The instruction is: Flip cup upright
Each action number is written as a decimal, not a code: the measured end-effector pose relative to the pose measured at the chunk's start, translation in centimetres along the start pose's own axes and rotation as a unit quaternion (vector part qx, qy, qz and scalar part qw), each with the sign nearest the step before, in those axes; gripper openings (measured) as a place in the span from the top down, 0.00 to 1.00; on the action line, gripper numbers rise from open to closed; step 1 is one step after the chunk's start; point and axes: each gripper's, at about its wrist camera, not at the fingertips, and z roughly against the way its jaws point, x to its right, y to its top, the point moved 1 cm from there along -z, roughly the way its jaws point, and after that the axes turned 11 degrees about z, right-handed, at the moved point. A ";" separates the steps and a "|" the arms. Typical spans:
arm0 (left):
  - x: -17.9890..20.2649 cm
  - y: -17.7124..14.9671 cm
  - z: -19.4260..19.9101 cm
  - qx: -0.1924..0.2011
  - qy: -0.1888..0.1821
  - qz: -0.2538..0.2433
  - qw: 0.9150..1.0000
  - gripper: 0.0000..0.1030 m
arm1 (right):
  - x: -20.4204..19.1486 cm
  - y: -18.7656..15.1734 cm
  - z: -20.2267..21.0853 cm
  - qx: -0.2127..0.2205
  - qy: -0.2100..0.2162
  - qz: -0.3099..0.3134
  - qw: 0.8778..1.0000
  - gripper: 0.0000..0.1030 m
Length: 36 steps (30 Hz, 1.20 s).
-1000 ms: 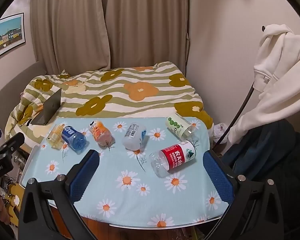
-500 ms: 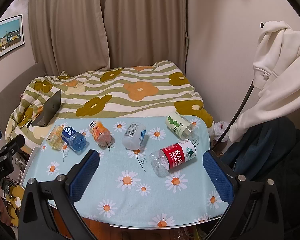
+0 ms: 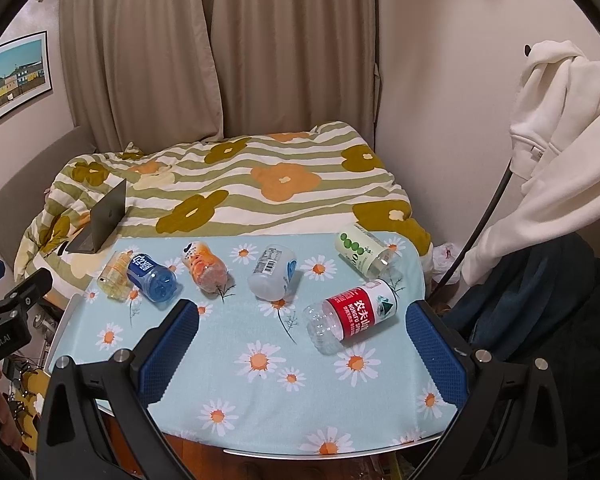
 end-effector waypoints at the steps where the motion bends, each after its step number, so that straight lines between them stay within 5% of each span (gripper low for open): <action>1: -0.1 0.0 0.1 0.000 0.000 0.000 1.000 0.00 | -0.1 0.0 -0.1 0.000 0.000 0.001 1.000 0.00; 36: 0.5 0.1 -0.1 -0.003 0.000 -0.003 1.000 0.00 | 0.2 -0.1 0.1 0.000 0.003 -0.002 1.000 0.00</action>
